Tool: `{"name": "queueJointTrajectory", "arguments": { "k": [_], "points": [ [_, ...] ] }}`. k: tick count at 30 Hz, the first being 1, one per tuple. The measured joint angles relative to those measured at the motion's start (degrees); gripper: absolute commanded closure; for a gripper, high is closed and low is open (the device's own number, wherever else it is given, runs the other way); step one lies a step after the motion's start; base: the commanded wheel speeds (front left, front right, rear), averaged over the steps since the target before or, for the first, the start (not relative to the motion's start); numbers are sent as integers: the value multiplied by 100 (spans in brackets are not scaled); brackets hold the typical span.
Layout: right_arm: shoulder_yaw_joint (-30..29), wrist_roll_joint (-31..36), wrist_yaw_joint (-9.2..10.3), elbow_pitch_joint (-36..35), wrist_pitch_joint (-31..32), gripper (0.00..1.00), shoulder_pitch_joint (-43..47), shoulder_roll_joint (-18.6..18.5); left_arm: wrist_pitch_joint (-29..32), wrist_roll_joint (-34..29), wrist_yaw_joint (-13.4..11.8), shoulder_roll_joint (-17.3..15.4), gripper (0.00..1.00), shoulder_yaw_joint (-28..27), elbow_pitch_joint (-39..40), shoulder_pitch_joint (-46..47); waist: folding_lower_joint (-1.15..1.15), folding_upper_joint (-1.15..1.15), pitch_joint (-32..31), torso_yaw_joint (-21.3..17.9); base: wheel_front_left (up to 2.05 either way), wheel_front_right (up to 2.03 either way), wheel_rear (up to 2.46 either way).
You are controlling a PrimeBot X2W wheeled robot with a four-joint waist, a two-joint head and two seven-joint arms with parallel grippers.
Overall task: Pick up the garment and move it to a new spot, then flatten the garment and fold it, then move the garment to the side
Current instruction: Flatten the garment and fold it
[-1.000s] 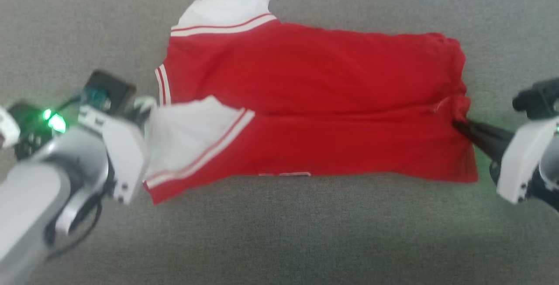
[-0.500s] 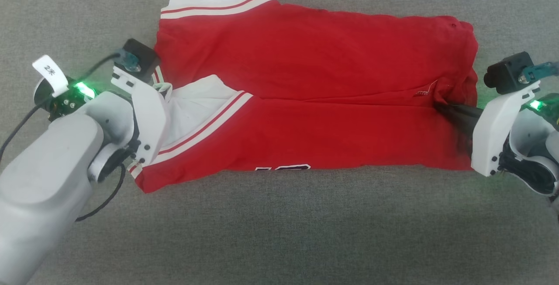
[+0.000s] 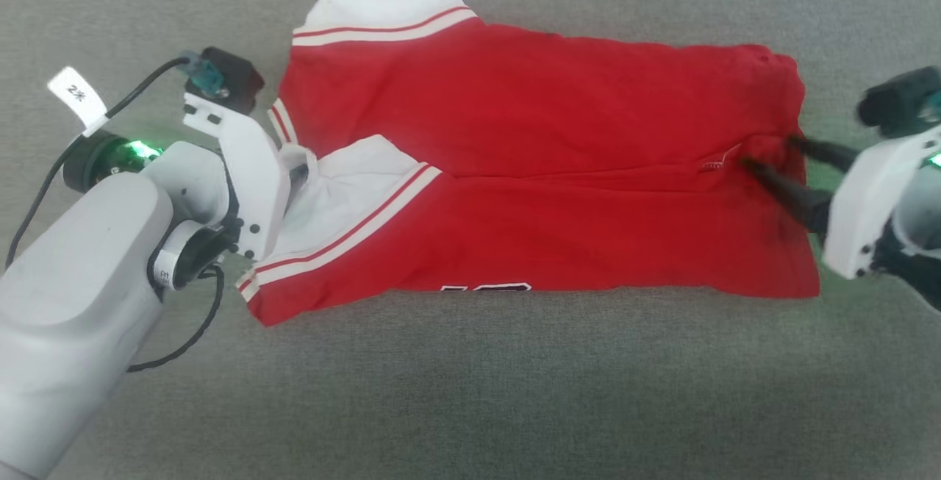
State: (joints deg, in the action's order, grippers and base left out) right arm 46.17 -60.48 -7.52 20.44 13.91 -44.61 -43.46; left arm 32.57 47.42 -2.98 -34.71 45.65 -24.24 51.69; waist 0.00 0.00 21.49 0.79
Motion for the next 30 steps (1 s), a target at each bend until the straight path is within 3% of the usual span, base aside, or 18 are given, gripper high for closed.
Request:
{"name": "queueJointTrajectory", "arguments": {
  "k": [6, 8, 17, 25, 30],
  "points": [
    [-576, 138, 0, -248, -509, 0, 338, -153, 330, 96, -448, -254, 0, -58, 865, -192, 0, 0, -151, 90, 0, 0, 0],
    [-966, 293, 0, -354, -823, 0, 594, -146, 513, 174, -724, -403, 0, -82, 1396, -421, 0, 0, -213, 109, 0, 0, 0],
    [-2429, 978, 1, -573, -1545, 0, 1523, 226, 1032, 313, -1594, -928, 0, -81, 2787, -1245, 0, 0, -267, 56, 0, 0, 0],
    [-3631, 1715, 1, -1121, -1495, 0, 2351, 915, 1022, 495, -2067, -1146, 0, -197, 2803, -1735, 0, 0, -231, -120, 0, 0, 0],
    [-4197, 2071, 1, -1544, -1158, 0, 2754, 1379, 916, 646, -2114, -1068, 0, -289, 2437, -1883, 0, 0, -161, -268, 0, 0, 0]
  ]
}}
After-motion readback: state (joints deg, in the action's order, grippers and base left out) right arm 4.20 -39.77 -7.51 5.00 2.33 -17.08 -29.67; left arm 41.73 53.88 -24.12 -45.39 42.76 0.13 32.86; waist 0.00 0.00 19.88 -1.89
